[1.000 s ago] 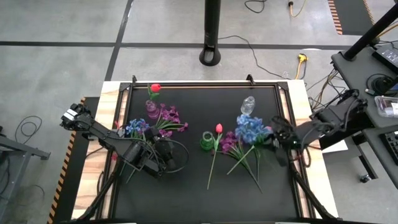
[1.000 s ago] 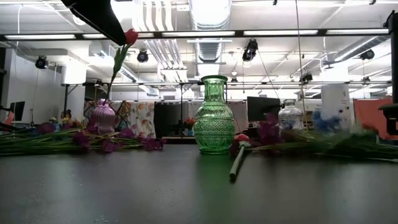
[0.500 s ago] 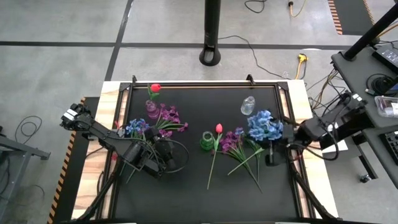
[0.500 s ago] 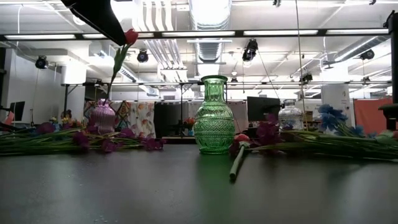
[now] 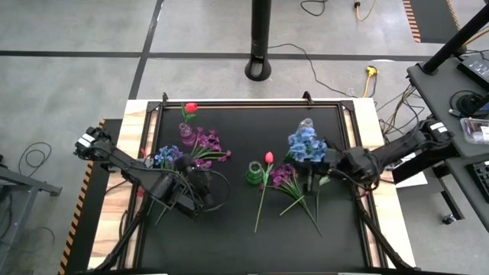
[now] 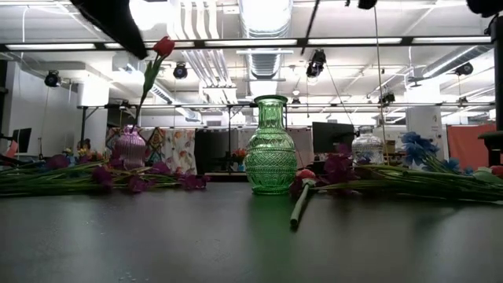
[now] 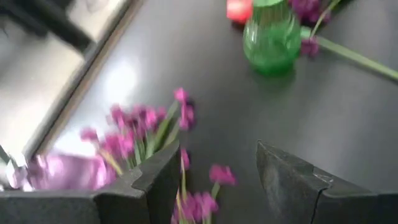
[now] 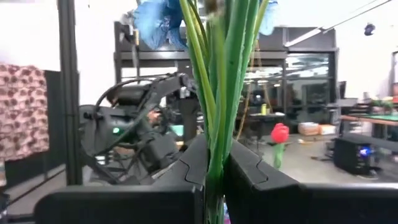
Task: Sort flowers into vase by color
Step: Put the bottom right blue flowers into the green vase
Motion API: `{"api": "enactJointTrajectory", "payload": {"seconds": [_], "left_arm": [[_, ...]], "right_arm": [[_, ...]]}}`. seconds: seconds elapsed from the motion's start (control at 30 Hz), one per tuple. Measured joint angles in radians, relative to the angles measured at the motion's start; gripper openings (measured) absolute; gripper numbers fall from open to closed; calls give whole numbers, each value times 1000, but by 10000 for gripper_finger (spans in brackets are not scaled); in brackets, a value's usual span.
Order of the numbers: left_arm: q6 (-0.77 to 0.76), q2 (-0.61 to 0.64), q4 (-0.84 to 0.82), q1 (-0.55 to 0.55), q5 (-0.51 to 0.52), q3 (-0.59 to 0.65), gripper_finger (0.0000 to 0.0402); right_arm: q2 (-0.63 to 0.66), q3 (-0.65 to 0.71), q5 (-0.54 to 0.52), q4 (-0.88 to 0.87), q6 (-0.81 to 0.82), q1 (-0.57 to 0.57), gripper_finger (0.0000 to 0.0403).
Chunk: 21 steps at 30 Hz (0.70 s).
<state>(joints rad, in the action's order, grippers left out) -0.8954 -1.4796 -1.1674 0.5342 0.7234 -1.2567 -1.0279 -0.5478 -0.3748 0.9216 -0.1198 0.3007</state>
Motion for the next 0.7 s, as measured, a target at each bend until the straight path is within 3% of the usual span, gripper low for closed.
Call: {"api": "enactJointTrajectory", "payload": {"seconds": [0.17,0.7], "left_arm": [[-149,0,-83,23,-68,-3,191],[-146,-1,-91,35,-57,8,191]], "right_arm": [[-77,-37,9,7,-9,-41,22],[-261,-55,9,116,25,-121,22]]}}
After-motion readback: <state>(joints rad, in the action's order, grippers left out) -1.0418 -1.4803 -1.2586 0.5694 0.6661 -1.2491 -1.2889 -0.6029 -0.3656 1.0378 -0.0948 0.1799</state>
